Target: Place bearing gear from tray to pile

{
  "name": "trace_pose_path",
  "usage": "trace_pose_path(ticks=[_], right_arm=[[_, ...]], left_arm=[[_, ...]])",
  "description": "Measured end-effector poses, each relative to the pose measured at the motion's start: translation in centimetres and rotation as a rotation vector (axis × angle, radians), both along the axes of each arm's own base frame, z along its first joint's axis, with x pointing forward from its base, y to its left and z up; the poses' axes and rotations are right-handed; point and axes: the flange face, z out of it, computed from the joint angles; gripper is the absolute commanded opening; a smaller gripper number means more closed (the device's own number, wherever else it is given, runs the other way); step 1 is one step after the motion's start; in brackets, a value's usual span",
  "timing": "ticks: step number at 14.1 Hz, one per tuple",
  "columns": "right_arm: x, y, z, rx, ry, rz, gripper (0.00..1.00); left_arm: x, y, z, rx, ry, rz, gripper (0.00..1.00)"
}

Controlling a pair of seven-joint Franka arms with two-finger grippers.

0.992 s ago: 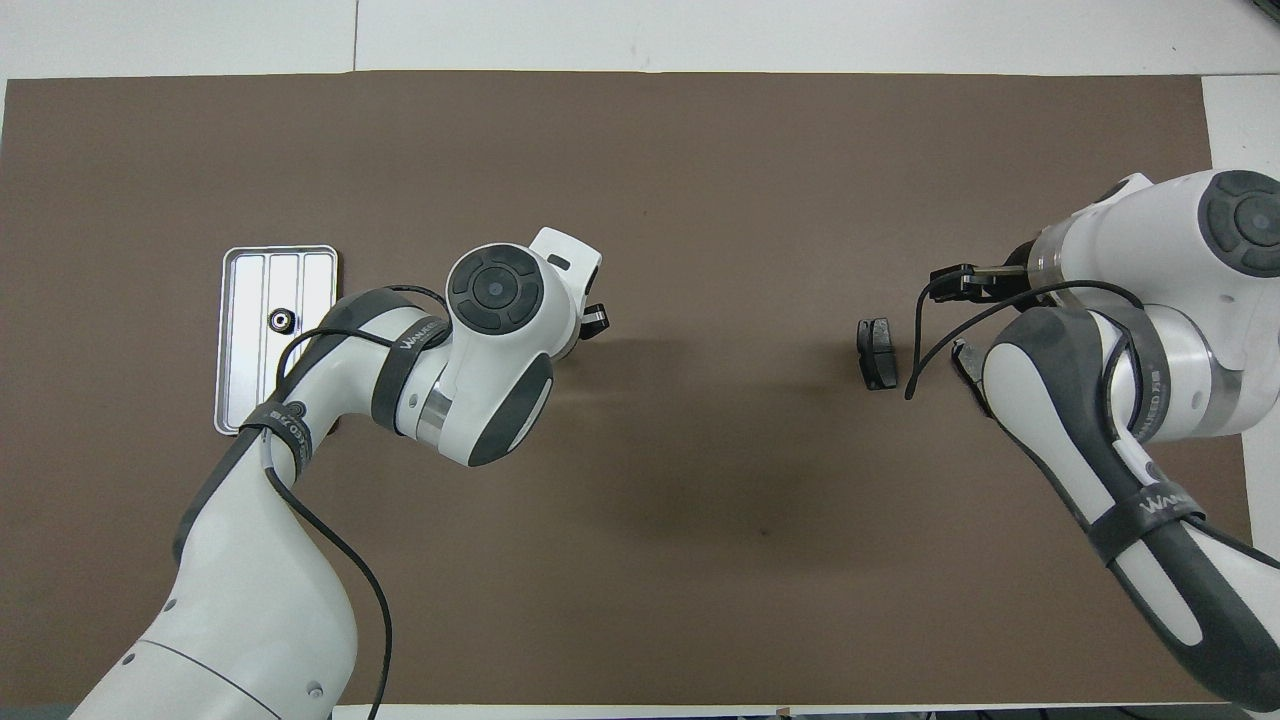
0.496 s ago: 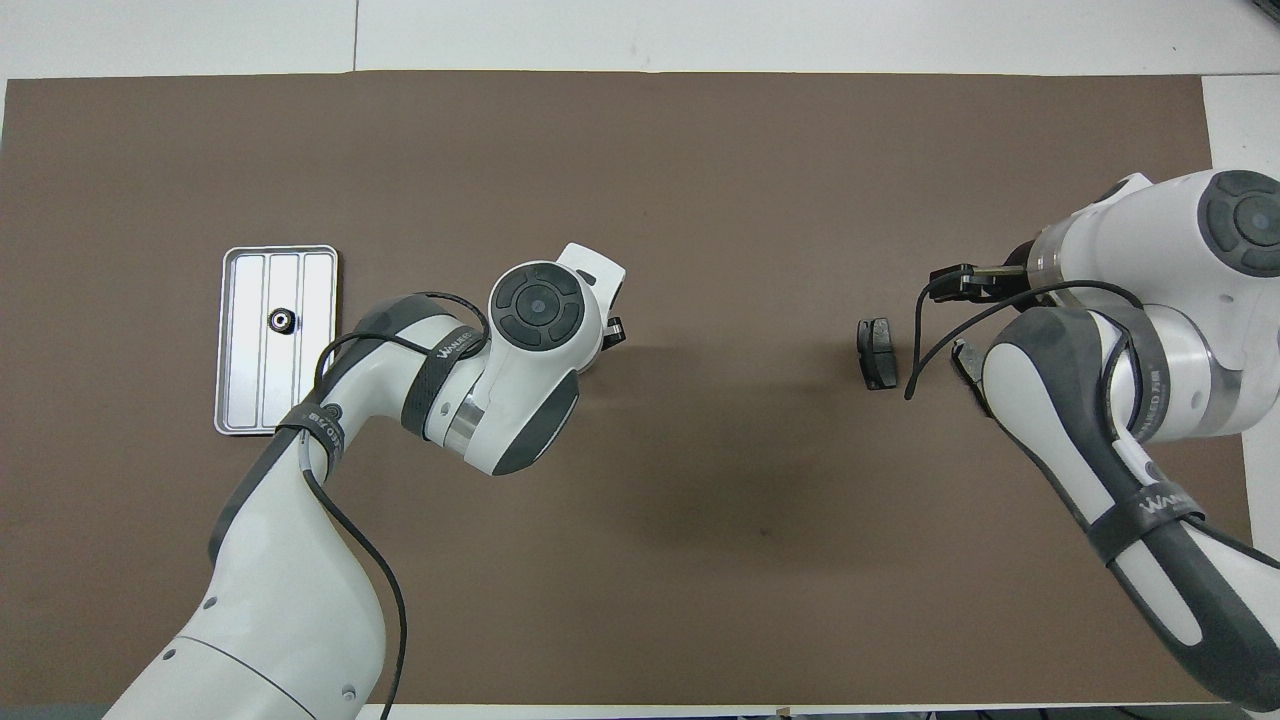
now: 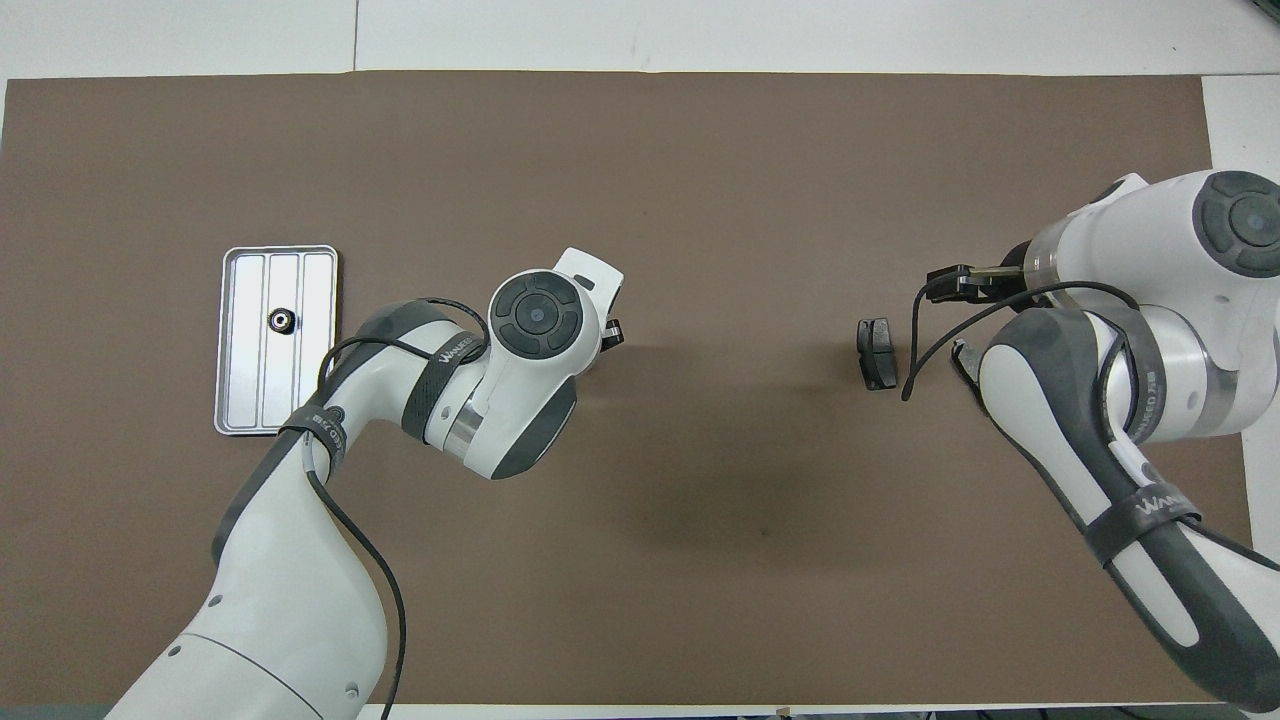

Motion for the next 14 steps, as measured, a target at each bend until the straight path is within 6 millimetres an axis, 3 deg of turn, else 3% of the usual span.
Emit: trace_pose_path(ticks=[5, 8, 11, 14], right_arm=[[0.0, 0.2, 0.0, 0.0, 0.003, 0.003, 1.0], [-0.3, 1.9, -0.1, 0.004, 0.017, -0.02, 1.0], [-1.0, 7.3, 0.0, 0.014, 0.031, -0.08, 1.0], [-2.5, 14.9, 1.1, 0.029, 0.033, -0.175, 1.0]], left_arm=[[0.0, 0.3, 0.1, 0.037, 0.004, -0.018, 1.0], [0.9, 1.8, 4.2, 0.04, -0.007, -0.029, 1.0], [3.3, 8.2, 9.7, 0.046, -0.011, -0.053, 1.0], [6.1, 17.5, 12.4, 0.035, 0.014, -0.097, 1.0]])
